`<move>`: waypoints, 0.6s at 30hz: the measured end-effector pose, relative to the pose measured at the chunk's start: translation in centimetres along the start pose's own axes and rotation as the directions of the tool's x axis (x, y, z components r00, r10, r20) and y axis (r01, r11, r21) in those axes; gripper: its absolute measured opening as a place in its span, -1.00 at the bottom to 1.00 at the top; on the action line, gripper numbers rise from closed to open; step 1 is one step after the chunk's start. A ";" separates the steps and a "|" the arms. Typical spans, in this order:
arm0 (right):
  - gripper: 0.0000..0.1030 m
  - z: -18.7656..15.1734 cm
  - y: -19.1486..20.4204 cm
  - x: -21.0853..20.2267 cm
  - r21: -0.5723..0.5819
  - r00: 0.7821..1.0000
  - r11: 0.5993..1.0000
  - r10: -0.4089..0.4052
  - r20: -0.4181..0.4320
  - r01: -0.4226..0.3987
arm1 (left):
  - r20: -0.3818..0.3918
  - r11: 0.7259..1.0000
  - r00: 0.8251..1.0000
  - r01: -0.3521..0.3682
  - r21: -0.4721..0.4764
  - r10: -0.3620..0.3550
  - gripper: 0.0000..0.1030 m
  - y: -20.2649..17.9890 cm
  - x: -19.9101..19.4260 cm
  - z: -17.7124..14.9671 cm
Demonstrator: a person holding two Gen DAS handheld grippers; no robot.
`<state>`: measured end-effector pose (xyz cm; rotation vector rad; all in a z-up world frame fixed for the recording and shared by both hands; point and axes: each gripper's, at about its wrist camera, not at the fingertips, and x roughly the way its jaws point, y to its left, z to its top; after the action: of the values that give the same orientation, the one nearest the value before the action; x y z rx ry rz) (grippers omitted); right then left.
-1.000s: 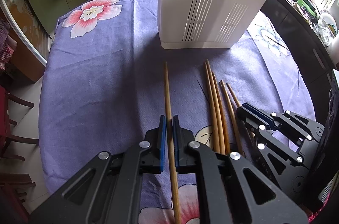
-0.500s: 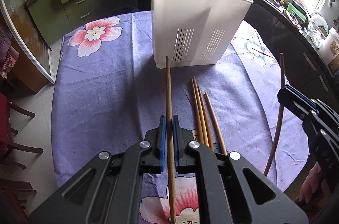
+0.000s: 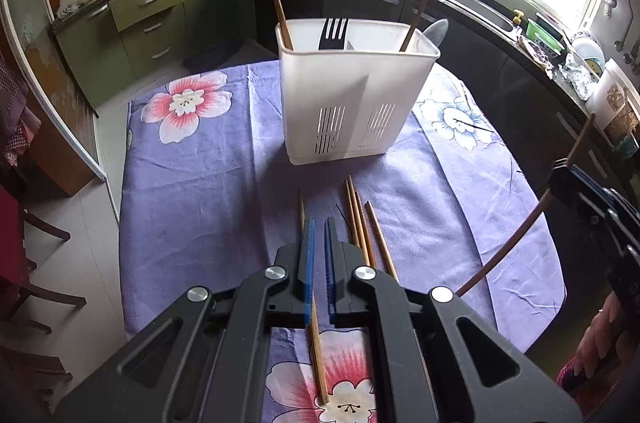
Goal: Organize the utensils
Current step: 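Grasp a chopstick with the right tool and lift both toward the holder, then carry both held chopsticks up over the white holder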
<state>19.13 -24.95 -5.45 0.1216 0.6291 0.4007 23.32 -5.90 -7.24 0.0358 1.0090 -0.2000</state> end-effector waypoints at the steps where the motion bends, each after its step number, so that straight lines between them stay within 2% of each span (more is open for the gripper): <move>1: -0.87 0.0 0.0 -0.1 0.000 1.000 1.000 0.002 0.000 -0.002 | -0.020 1.000 1.000 -0.004 0.002 0.004 -0.90 0.0 1.1 0.1; 5: -0.87 0.0 -0.1 -0.3 -0.003 1.000 1.000 0.000 -0.002 0.000 | -0.124 1.000 0.992 0.003 -0.020 -0.005 -0.90 0.3 6.0 -0.1; 8: -0.87 0.0 -0.3 -0.5 -0.003 1.000 1.000 -0.003 -0.003 0.003 | -0.172 1.000 0.985 -0.020 -0.023 0.015 -0.90 0.4 8.9 -0.4; 18: -0.87 0.0 -0.5 -0.6 0.005 1.000 1.000 0.000 -0.004 0.000 | -0.235 0.998 0.971 -0.048 -0.032 0.039 -0.85 0.8 12.4 -0.4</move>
<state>18.89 -25.62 -5.23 0.1252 0.6339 0.3992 29.57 -6.96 -17.97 0.0481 1.2468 -0.1387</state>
